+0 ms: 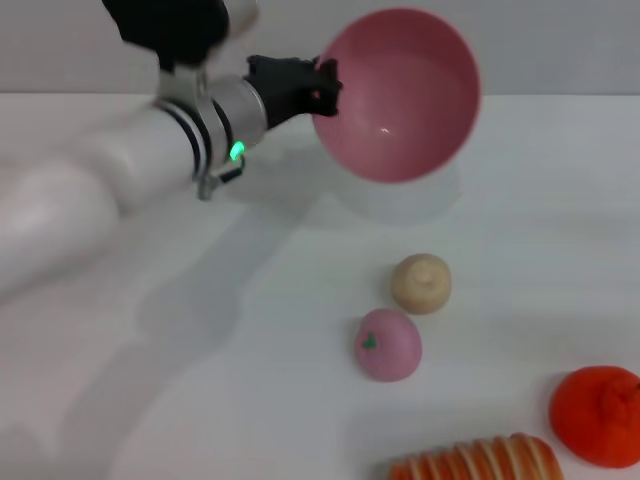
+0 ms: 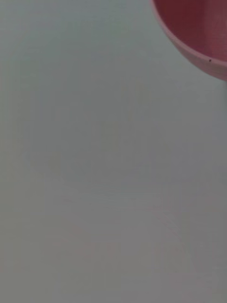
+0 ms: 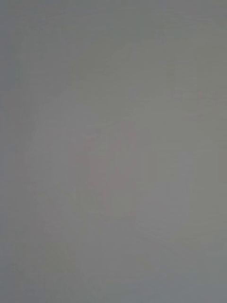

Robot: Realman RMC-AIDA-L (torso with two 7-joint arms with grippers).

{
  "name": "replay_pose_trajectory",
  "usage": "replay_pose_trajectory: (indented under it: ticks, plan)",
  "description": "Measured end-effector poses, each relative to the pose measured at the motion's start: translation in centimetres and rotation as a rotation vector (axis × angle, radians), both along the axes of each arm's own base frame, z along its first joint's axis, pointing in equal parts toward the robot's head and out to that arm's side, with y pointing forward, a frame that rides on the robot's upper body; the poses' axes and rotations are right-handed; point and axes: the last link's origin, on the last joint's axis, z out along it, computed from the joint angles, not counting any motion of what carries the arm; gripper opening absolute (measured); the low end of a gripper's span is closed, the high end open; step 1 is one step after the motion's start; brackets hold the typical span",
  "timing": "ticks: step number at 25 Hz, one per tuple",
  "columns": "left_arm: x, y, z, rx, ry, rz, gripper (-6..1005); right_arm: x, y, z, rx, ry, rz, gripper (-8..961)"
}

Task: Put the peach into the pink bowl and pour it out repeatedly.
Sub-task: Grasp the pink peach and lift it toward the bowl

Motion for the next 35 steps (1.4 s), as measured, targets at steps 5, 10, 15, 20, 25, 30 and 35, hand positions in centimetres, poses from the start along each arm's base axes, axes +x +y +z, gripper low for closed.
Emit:
replay_pose_trajectory:
  ticks: [5, 10, 15, 20, 25, 30, 35]
  plan:
    - [-0.4, 2.4, 2.5, -0.149, 0.014, 0.154, 45, -1.0, 0.7, -1.0, -0.139, -0.037, 0.023, 500]
    - [-1.5, 3.5, 5.3, -0.257, 0.002, 0.239, 45, -4.0, 1.3, -2.0, -0.339, -0.115, 0.115, 500]
    - [-2.9, 3.0, 6.7, -0.343, -0.098, 0.257, 45, -7.8, 1.7, -3.3, -0.598, -0.231, 0.203, 500]
    - [-5.0, 2.0, 7.1, -0.411, -0.213, 0.284, 45, -11.2, 1.8, -5.1, -0.817, -0.347, 0.292, 500]
    - [-7.0, 1.3, 7.5, -0.417, -0.206, 0.327, 45, -12.8, 2.0, -6.7, -0.934, -0.418, 0.335, 500]
    - [-9.0, 0.7, 8.1, -0.398, -0.188, 0.362, 45, -13.5, 2.2, -8.4, -1.038, -0.472, 0.323, 499]
    - [-10.1, 0.5, 8.1, -0.39, -0.111, 0.373, 44, -14.0, 2.2, -9.3, -1.074, -0.488, 0.326, 499]
